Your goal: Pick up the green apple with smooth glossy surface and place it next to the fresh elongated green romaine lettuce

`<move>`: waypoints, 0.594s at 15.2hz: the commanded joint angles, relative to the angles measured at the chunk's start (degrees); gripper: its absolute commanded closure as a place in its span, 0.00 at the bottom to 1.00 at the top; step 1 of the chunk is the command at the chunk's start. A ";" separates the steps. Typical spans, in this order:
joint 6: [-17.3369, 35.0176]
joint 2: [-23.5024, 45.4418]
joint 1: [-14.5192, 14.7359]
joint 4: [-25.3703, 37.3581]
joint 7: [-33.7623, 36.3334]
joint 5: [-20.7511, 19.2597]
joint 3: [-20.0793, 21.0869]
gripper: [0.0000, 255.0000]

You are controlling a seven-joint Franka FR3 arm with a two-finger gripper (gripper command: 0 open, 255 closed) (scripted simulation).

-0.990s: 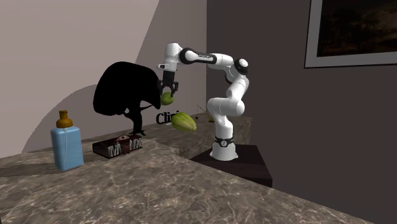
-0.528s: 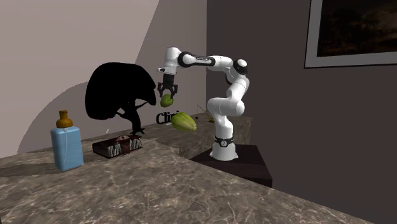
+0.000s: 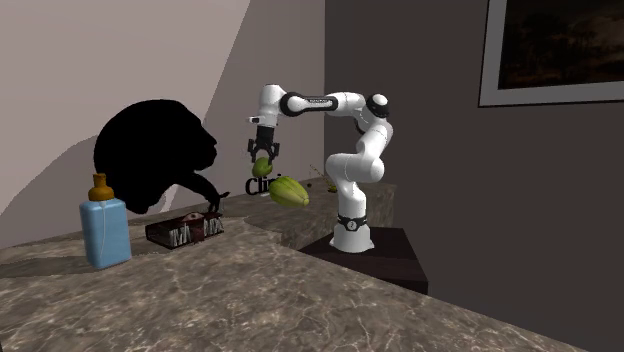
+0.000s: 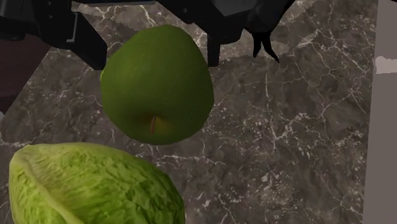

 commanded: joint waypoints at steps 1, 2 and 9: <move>1.18 -0.09 -0.18 -1.07 0.05 -0.80 -0.97 1.00; 1.82 -0.11 -0.26 -1.68 0.14 -1.21 -1.45 1.00; 6.42 0.10 -0.64 -5.59 0.80 -4.29 -5.21 1.00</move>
